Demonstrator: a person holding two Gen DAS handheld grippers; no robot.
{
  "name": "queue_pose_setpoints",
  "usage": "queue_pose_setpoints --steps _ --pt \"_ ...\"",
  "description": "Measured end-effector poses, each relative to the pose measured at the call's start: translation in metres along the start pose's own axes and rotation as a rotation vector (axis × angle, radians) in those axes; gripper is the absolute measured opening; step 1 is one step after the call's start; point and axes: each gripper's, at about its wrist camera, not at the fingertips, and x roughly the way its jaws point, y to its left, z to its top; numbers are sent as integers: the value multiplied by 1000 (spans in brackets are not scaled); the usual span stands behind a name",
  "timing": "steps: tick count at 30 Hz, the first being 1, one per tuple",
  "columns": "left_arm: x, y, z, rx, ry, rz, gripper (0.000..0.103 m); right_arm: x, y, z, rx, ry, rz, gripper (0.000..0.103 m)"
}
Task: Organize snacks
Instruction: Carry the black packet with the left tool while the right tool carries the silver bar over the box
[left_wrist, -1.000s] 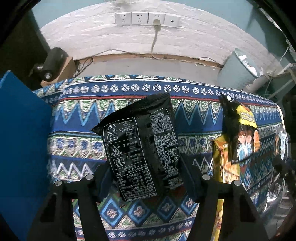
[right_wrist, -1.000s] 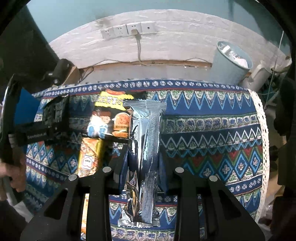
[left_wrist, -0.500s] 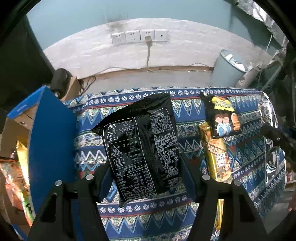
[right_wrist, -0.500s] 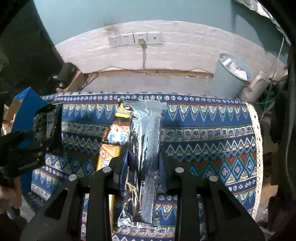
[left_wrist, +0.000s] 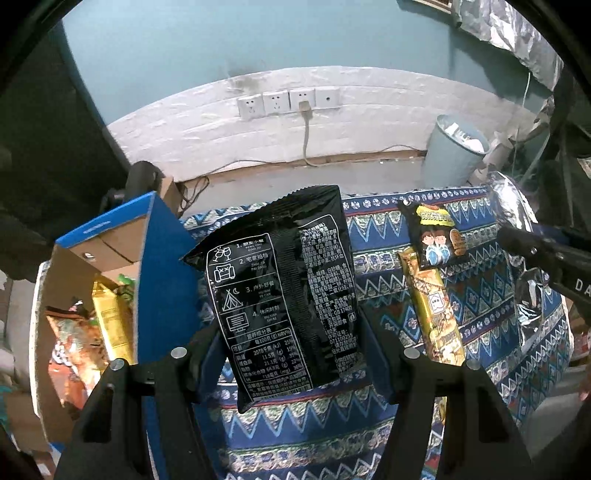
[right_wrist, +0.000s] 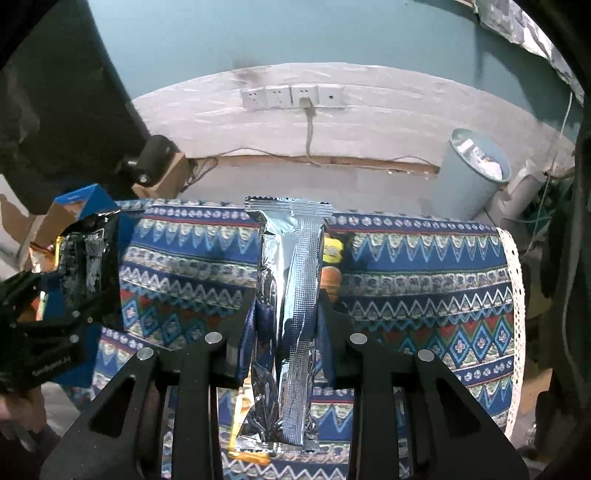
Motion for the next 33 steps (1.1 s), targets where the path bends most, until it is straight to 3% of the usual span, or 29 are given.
queue_pose_setpoints --steps 15,33 --pt "-44 42 -17 -15 -64 42 67 -20 71 6 -103 -28 80 28" --pt "-69 114 -46 -121 -78 59 67 -27 161 17 -201 -34 186 28"
